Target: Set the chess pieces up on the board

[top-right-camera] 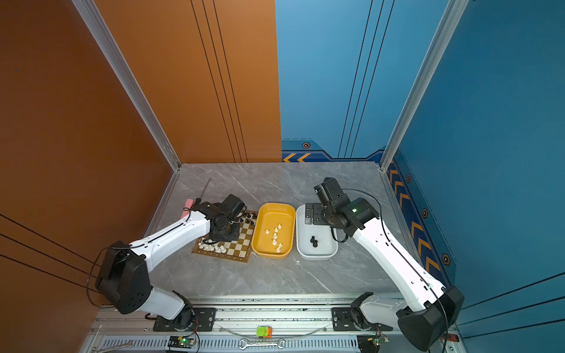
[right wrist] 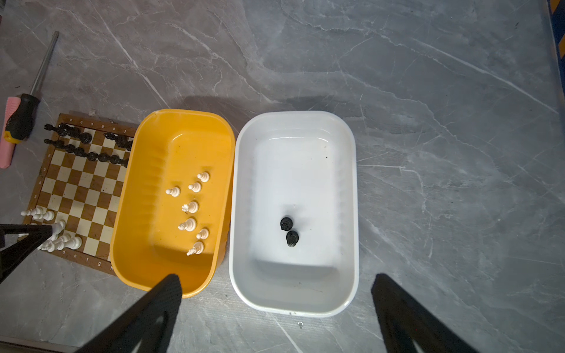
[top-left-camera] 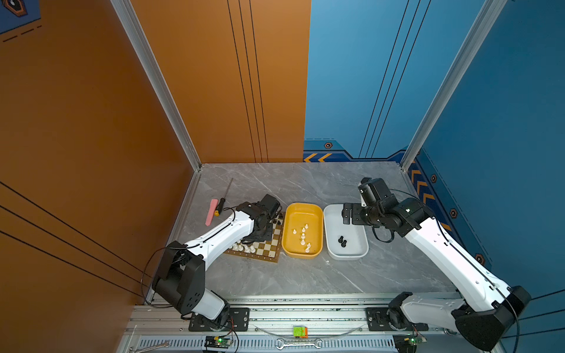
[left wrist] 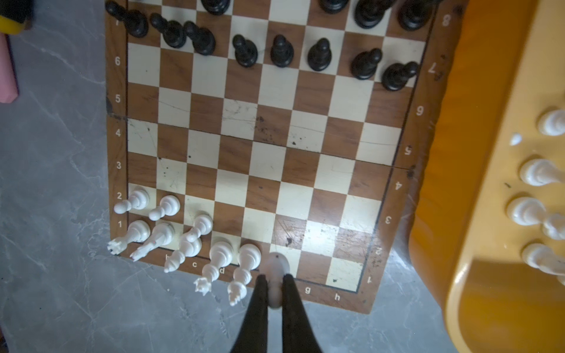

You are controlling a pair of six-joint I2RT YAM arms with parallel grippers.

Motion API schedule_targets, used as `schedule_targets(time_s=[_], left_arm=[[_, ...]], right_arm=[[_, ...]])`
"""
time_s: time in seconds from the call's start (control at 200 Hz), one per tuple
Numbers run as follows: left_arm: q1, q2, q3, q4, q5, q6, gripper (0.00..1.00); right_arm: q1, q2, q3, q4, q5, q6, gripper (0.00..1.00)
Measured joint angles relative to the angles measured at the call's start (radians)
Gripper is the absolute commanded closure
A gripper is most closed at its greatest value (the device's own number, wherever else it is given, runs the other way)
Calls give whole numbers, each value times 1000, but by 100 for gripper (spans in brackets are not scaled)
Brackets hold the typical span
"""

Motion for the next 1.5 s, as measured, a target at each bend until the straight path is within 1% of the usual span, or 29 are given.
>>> schedule_targets(time_s=[0.25,0.391,0.956,1.502], left_arm=[[78,-16,-97,59,20,4,97],[101,-16,-104,73,27,8,97],[140,11,-132,127,45,27,97],[142,32,-143,136,45,31,97]], right_arm=[[7,0,0,0,2,0,0],[7,0,0,-1,2,0,0],[18,11,5,-1,21,8,0],[21,12,12,-1,25,8,0]])
